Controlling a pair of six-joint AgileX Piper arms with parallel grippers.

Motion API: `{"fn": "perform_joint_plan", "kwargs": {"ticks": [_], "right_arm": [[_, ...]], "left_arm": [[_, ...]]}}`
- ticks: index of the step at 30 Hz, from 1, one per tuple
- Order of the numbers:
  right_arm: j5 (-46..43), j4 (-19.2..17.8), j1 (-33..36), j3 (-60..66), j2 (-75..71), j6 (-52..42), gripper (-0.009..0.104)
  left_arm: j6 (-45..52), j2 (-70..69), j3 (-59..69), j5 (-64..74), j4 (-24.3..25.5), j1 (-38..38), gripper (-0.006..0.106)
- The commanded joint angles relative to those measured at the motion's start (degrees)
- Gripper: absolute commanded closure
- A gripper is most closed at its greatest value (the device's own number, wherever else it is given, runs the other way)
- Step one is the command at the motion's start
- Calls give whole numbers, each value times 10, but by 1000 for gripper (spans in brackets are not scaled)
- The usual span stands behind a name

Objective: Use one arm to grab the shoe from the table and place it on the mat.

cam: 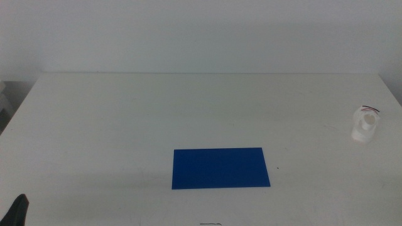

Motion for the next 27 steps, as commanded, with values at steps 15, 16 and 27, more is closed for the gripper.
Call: {"fn": "perform_joint_plan", "kwargs": {"ticks": [15, 16, 27], "right_arm": [[247, 45, 1, -276, 121, -5, 11], [267, 45, 1, -296, 142, -5, 11], [417, 81, 2, -431, 347, -2, 11]], "left_arm": [[-8, -11, -2, -48, -5, -3, 7], [-8, -11, -2, -48, -5, -3, 7], [-8, -11, -2, -48, -5, -3, 7]]}}
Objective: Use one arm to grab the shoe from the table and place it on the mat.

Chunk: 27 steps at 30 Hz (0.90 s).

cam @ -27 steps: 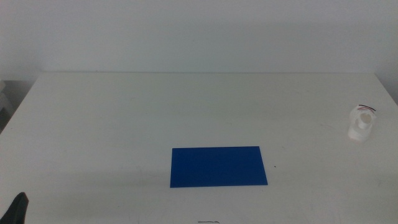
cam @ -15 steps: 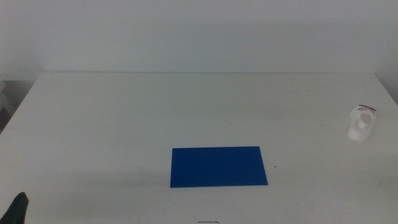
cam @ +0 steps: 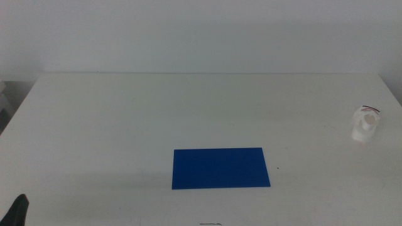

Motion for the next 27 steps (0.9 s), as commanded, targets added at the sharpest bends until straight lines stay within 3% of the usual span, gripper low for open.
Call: {"fn": "perform_joint_plan", "kwargs": {"ticks": [1, 6, 9, 18, 21, 27], "right_arm": [[-8, 22, 2, -37, 52, 2, 11], [9, 57, 2, -66, 139, 24, 11], [2, 54, 0, -90, 193, 62, 11], [8, -46, 0, -194, 356, 210, 11], [9, -74, 0, -237, 414, 220, 11], [60, -81, -11, -352, 543, 210, 11]], "left_arm": [[-8, -11, -2, -48, -5, -3, 7], [-8, -11, -2, -48, -5, -3, 7], [-8, -11, -2, -48, -5, -3, 7], [-8, -11, -2, -48, -5, -3, 7], [-8, -11, -2, -48, -5, -3, 7], [-8, -11, -2, -48, -5, -3, 7]]}}
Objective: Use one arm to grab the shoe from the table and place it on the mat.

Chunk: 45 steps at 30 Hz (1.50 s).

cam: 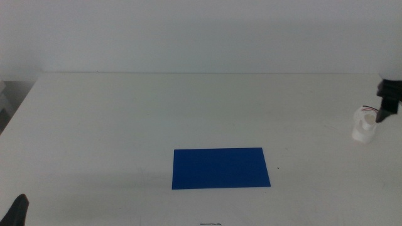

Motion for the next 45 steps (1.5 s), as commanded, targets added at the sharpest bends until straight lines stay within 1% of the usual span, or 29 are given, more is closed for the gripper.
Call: {"fn": "perform_joint_plan", "kwargs": {"ticks": [1, 6, 14, 21, 23, 28, 31, 34, 36, 38, 40, 42, 44, 45], "right_arm": [[15, -9, -13, -68, 34, -12, 11], [27, -6, -36, -156, 125, -21, 11], [22, -9, -47, -258, 258, -34, 11], [63, -10, -63, -373, 359, -53, 11], [75, -4, -71, -396, 381, -59, 11], [83, 27, -88, -409, 410, -66, 11], [75, 29, -89, -409, 420, -71, 12], [60, 29, -88, -409, 427, -68, 15], [53, 28, -88, -409, 428, -66, 22], [52, 25, -88, -409, 428, -66, 34], [54, 24, -88, -409, 428, -66, 52], [55, 24, -88, -409, 428, -66, 77], [60, 23, -88, -409, 423, -59, 97], [64, 22, -87, -409, 420, -58, 96]], "left_arm": [[-8, -11, -2, -48, -5, -3, 7], [-8, -11, -2, -48, -5, -3, 7], [-8, -11, -2, -48, -5, -3, 7], [-8, -11, -2, -48, -5, -3, 7], [-8, -11, -2, -48, -5, -3, 7], [-8, -11, -2, -48, -5, -3, 7], [-8, -11, -2, -48, -5, -3, 7], [-8, -11, -2, -48, -5, -3, 7], [-8, -11, -2, -48, -5, -3, 7], [-8, -11, -2, -48, -5, -3, 7], [-8, -11, -2, -48, -5, -3, 7], [-8, -11, -2, -48, -5, -3, 7], [-8, -11, -2, -48, -5, -3, 7], [-8, -11, -2, -48, -5, -3, 7]]}}
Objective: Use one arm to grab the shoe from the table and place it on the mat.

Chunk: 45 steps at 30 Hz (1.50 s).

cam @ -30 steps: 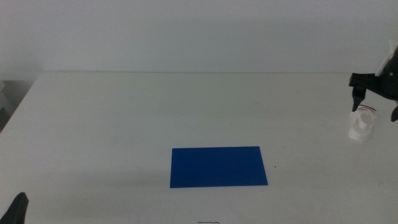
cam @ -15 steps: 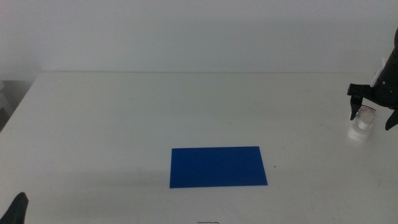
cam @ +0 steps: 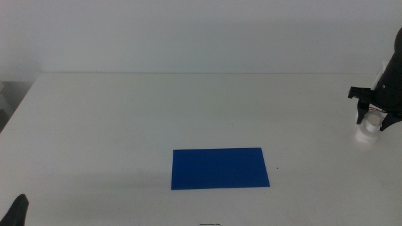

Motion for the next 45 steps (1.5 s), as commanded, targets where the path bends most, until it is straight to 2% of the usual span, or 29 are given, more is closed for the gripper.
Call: {"fn": "perform_joint_plan", "kwargs": {"ticks": [1, 5, 9, 11, 20, 25, 28, 32, 37, 45], "right_arm": [[14, -9, 0, -17, -53, 2, 96], [51, -23, 24, -14, -89, 18, 96], [64, -14, 68, -2, -137, 50, 96], [86, -13, 100, -1, -155, 71, 96], [85, 0, 267, 9, -187, 175, 96], [74, -25, 362, 9, -187, 220, 96], [67, -22, 402, 9, -187, 246, 96], [69, -25, 438, 9, -186, 279, 96], [68, -55, 468, 9, -182, 316, 96], [71, -41, 473, 9, -165, 326, 96]], "left_arm": [[-8, -11, -2, -48, -5, -3, 7], [-8, -11, -2, -48, -5, -3, 7], [-8, -11, -2, -48, -5, -3, 7], [-8, -11, -2, -48, -5, -3, 7], [-8, -11, -2, -48, -5, -3, 7], [-8, -11, -2, -48, -5, -3, 7], [-8, -11, -2, -48, -5, -3, 7], [-8, -11, -2, -48, -5, -3, 7], [-8, -11, -2, -48, -5, -3, 7], [-8, -11, -2, -48, -5, -3, 7]]}}
